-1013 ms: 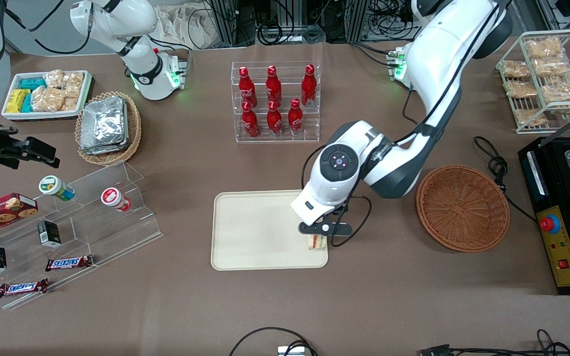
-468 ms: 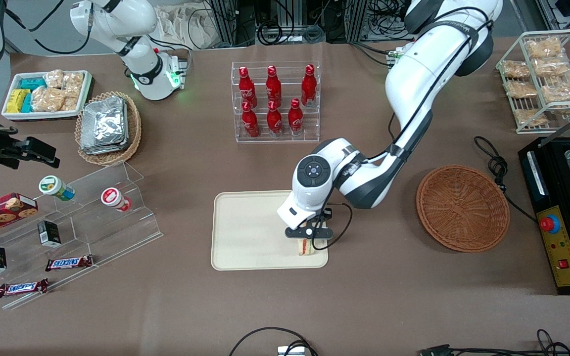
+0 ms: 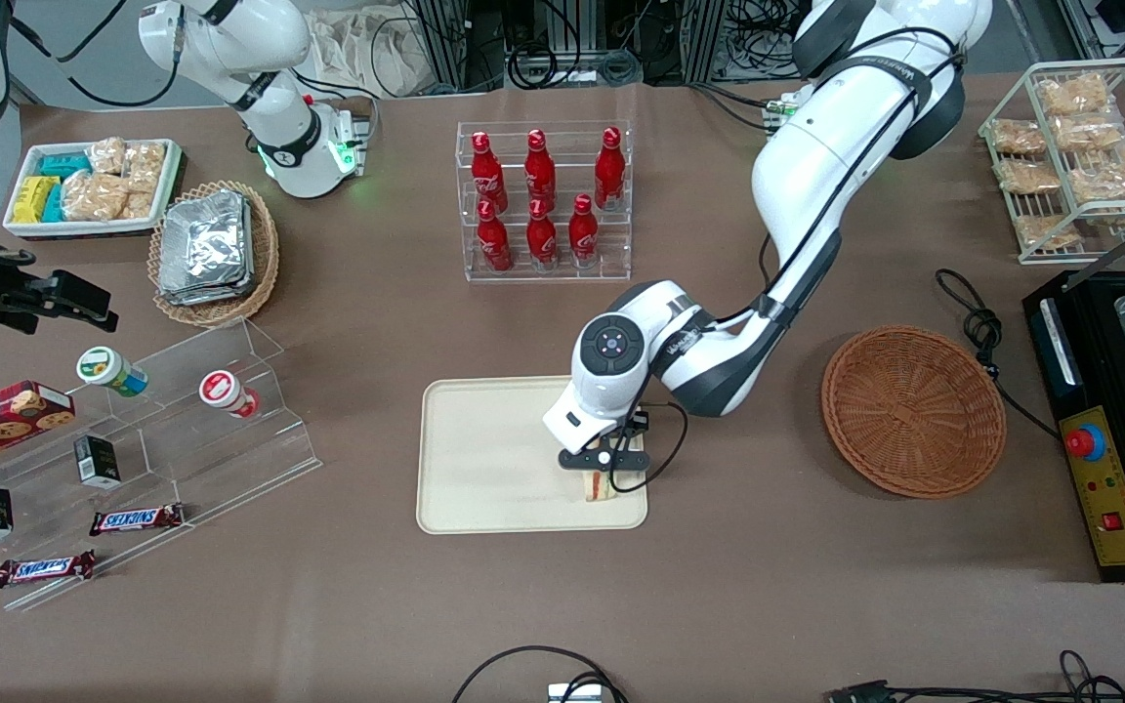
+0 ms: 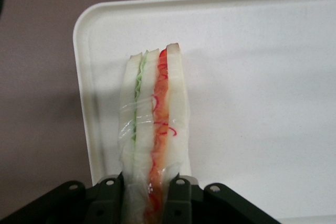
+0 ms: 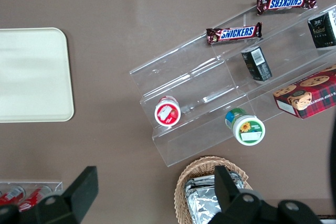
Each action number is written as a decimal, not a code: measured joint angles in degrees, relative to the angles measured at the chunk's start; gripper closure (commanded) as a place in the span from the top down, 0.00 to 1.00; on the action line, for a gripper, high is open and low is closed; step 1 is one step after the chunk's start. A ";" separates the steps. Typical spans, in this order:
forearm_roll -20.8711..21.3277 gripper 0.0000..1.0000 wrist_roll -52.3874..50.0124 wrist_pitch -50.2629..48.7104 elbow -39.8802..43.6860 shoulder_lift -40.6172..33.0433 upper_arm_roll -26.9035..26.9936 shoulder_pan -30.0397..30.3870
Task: Place sandwich from basket to tray
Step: 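Lower the held sandwich onto the cream tray with the left gripper, then open the left gripper to release the sandwich on the tray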
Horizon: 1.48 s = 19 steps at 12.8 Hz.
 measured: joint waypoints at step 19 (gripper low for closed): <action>1.16 1.00 -14.49 -21.45 5.00 -11.77 0.38 3.64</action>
